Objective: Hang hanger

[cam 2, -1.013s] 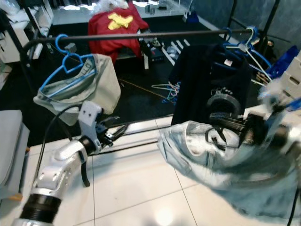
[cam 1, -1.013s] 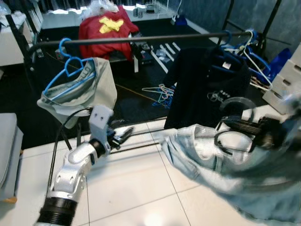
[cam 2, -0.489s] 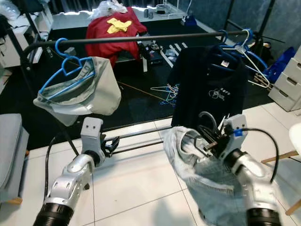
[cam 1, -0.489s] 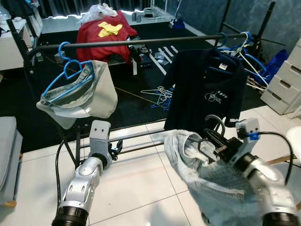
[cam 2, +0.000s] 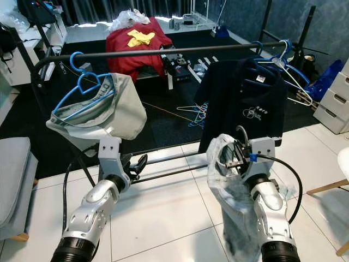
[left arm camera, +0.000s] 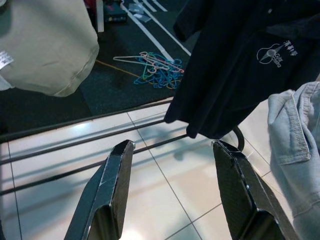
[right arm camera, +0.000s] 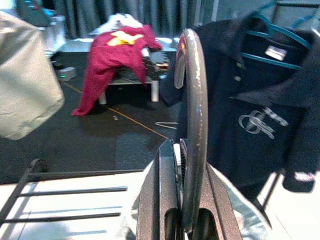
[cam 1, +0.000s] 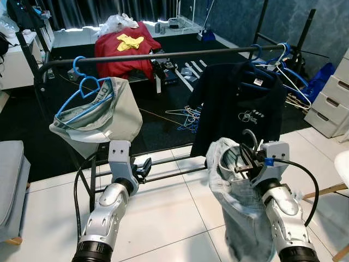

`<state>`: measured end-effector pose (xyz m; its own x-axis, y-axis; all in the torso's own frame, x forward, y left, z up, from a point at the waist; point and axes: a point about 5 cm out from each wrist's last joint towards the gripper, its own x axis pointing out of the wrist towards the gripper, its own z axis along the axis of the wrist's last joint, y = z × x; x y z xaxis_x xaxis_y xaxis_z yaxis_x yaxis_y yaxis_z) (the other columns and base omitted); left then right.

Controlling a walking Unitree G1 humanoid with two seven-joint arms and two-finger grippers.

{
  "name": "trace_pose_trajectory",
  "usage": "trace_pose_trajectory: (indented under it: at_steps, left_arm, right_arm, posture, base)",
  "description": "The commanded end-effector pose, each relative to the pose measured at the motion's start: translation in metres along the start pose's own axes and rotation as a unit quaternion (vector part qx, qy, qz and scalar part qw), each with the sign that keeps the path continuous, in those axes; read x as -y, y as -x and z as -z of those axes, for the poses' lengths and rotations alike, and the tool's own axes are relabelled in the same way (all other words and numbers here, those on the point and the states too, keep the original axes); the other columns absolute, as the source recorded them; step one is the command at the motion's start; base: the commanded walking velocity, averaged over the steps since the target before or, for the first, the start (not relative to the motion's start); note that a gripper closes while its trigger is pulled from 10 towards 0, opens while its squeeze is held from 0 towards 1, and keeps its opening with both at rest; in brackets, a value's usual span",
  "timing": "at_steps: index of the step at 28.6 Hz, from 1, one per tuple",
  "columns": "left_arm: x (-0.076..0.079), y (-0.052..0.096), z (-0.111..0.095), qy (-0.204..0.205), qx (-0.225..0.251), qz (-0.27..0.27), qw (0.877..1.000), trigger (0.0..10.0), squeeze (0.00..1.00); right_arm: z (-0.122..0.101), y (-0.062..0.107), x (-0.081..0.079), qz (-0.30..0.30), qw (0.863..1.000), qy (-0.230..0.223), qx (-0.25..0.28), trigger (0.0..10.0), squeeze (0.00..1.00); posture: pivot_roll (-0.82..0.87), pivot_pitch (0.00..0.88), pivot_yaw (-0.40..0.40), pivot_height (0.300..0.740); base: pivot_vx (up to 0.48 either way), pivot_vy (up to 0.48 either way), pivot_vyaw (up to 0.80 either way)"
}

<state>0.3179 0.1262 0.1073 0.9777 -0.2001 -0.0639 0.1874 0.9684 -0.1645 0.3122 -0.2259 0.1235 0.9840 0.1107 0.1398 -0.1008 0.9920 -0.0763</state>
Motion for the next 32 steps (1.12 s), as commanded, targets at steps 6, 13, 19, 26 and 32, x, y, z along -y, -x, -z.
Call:
trace_pose_trajectory:
  at_steps: [6,13,19,26,32]
  left_arm:
    - [0.001,-0.002,-0.009,-0.018,0.027,0.012,0.999,10.0,0.0]
    - [0.002,-0.001,-0.016,-0.018,0.055,0.025,0.998,10.0,0.0]
    - [0.009,0.0,-0.017,-0.038,0.07,0.054,0.995,10.0,0.0]
    - [0.013,0.0,-0.017,-0.04,0.072,0.066,0.994,10.0,0.0]
    - [0.014,-0.001,-0.018,-0.039,0.074,0.072,0.994,10.0,0.0]
  right_arm:
    - [-0.016,-0.014,-0.004,-0.002,0.998,-0.023,0.05,10.0,0.0]
    - [-0.016,-0.015,-0.007,0.002,0.998,-0.039,0.051,10.0,0.0]
    - [-0.014,-0.014,-0.011,0.0,0.997,-0.05,0.056,10.0,0.0]
    - [-0.013,-0.013,-0.011,-0.003,0.997,-0.052,0.06,10.0,0.0]
    - [-0.013,-0.011,-0.011,-0.003,0.997,-0.054,0.061,10.0,0.0]
  posture:
    - [-0.16,0.055,0.004,0.74]
    - [-0.16,0.05,-0.001,0.74]
    - [-0.16,0.049,-0.003,0.74]
    - [-0.16,0.051,0.002,0.74]
    - [-0.16,0.045,0.002,0.74]
  base:
    - [0.0,0.0,0.0]
    - [0.149,0.0,0.0]
    - [0.416,0.0,0.0]
    - [0.418,0.0,0.0]
    - [0.419,0.0,0.0]
